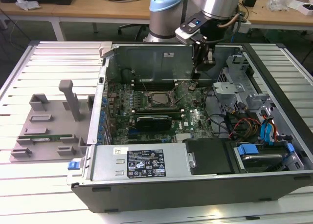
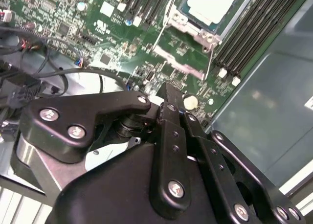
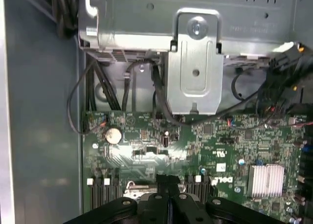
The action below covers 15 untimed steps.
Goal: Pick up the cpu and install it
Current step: 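Close the cpu cover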
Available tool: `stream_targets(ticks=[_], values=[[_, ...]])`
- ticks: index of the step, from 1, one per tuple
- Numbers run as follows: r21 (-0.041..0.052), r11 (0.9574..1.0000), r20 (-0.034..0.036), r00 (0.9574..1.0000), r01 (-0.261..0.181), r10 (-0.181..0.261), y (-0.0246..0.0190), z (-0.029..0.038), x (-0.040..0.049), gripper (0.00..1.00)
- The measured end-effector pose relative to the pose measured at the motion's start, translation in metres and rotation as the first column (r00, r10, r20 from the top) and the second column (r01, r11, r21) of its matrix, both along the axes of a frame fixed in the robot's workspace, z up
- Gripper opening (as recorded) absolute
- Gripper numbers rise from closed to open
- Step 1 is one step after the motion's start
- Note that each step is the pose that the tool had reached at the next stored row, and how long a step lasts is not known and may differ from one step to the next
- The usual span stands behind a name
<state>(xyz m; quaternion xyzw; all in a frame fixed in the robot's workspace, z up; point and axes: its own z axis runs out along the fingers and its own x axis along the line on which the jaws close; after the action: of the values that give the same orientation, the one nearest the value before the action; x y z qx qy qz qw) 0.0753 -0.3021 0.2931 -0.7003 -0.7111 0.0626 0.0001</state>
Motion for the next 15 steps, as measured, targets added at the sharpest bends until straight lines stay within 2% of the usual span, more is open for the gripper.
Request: stream_targets(ticks=[5, 8, 10, 11, 12, 13, 14, 15], values=[[0.0001, 1.0, 0.0, 1.0, 0.0, 0.0, 0.0, -0.0003, 0.0108, 0.11], [0.001, 1.0, -0.0002, 1.0, 0.0, 0.0, 0.0, -0.0042, 0.0118, 0.11], [0.0048, 1.0, -0.0003, 1.0, 0.0, 0.0, 0.0, -0.0058, 0.0118, 0.11], [0.0125, 0.9999, -0.0003, 1.0, 0.0, 0.0, 0.0, -0.0059, 0.0117, 0.11], [0.0307, 0.9995, -0.0002, 1.0, 0.0, 0.0, 0.0, -0.006, 0.0116, 0.11], [0.0551, 0.9985, -0.0003, 1.0, 0.0, 0.0, -0.0001, -0.006, 0.0115, 0.11], [0.0732, 0.9973, -0.0003, 1.0, 0.0, 0.0, -0.0003, -0.0065, 0.0112, 0.11], [0.0782, 0.9969, -0.0002, 1.0, 0.0, 0.0, -0.0007, -0.0074, 0.0111, 0.11]])
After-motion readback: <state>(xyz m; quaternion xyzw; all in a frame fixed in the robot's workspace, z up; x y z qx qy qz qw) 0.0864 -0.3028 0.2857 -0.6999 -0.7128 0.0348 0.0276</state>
